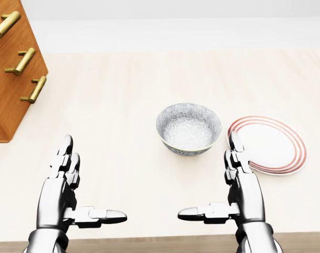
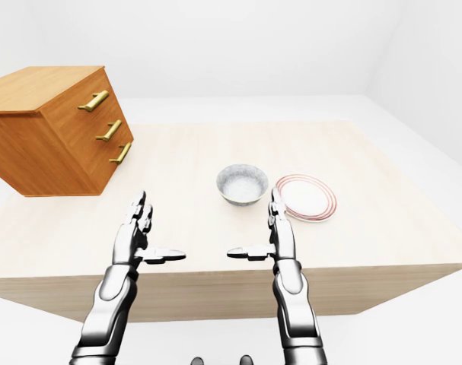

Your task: Put the bowl on top of the cabinet.

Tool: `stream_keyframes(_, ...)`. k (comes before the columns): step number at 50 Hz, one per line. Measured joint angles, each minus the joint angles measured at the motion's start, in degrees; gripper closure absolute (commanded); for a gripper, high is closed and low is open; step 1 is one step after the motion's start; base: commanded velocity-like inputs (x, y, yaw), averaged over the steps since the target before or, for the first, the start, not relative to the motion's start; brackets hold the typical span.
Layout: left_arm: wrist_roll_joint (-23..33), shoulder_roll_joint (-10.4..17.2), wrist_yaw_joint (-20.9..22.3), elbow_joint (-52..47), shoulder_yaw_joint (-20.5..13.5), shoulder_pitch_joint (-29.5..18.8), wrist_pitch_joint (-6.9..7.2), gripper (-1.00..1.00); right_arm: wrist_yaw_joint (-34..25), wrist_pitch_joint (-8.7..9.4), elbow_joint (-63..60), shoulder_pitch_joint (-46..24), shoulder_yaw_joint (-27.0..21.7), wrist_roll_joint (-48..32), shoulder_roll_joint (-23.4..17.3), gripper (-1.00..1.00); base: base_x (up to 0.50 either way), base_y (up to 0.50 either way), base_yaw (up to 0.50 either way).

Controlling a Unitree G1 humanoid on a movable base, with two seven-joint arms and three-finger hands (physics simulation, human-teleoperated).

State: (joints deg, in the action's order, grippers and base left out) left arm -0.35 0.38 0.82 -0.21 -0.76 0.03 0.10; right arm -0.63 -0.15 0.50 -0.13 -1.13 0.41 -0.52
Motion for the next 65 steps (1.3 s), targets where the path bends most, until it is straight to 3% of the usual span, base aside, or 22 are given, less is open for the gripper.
stream_keyframes(11, -0.2, 0.5, 0.8, -0.8, -0.9, 0.2, 0.39, -1.00, -0.5, 0.24, 0.1, 0.0, -1.5, 0.2, -0.8, -1.00, 0.00, 0.00, 0.00)
stream_keyframes(14, -0.5, 0.8, 0.9, -3.0, -1.6, 0.5, 1.74, -1.00, -0.4, 1.99, -2.7, 0.5, -2.3, 0.3, -1.1, -1.00, 0.00, 0.00, 0.00)
stream_keyframes(17, -1.0, 1.3, 1.0, -7.1, -3.0, 0.8, 4.22, -1.00, -0.4, 5.15, -7.7, 1.0, -3.5, 0.6, -1.5, -1.00, 0.00, 0.00, 0.00)
stream_keyframes(18, -1.3, 1.5, 1.0, -8.9, -3.6, 1.0, 4.90, -1.00, -0.4, 5.15, -10.0, 1.2, -4.1, 0.7, -1.7, -1.00, 0.00, 0.00, 0.00)
stream_keyframes(23, -3.3, 2.4, 1.4, -19.8, -8.0, 1.6, 4.90, -1.00, -0.8, 5.15, -23.6, 1.2, -8.9, 2.2, -2.7, -1.00, 0.00, 0.00, 0.00)
stream_keyframes(27, -6.7, 3.2, 1.5, -30.4, -13.7, 1.7, 4.90, -1.00, -0.7, 5.15, -35.5, 0.1, -15.3, 5.8, -4.7, -1.00, 0.00, 0.00, 0.00)
stream_keyframes(33, -12.3, 4.3, 0.5, -42.7, -22.3, 1.3, 4.90, -1.00, 4.3, 5.15, -46.9, 0.7, -24.1, 16.5, -11.4, -1.00, 0.00, 0.00, 0.00)
stream_keyframes(38, -15.7, 5.1, -0.9, -48.5, -26.8, 1.3, 4.90, -1.00, 7.9, 5.15, -52.3, 1.6, -28.2, 22.5, -15.5, -1.00, 0.00, 0.00, 0.00)
stream_keyframes(50, -20.0, 6.2, -2.7, -55.0, -31.7, 1.7, 4.90, -1.00, 10.2, 5.15, -58.2, 2.4, -32.5, 27.5, -18.4, -1.00, 0.11, 0.00, 0.00)
stream_keyframes(65, -21.9, 6.8, -3.6, -57.2, -33.4, 1.5, 4.90, -1.00, 10.0, 5.15, -60.0, 2.5, -34.0, 28.6, -18.5, -1.00, 0.50, 0.00, 0.00)
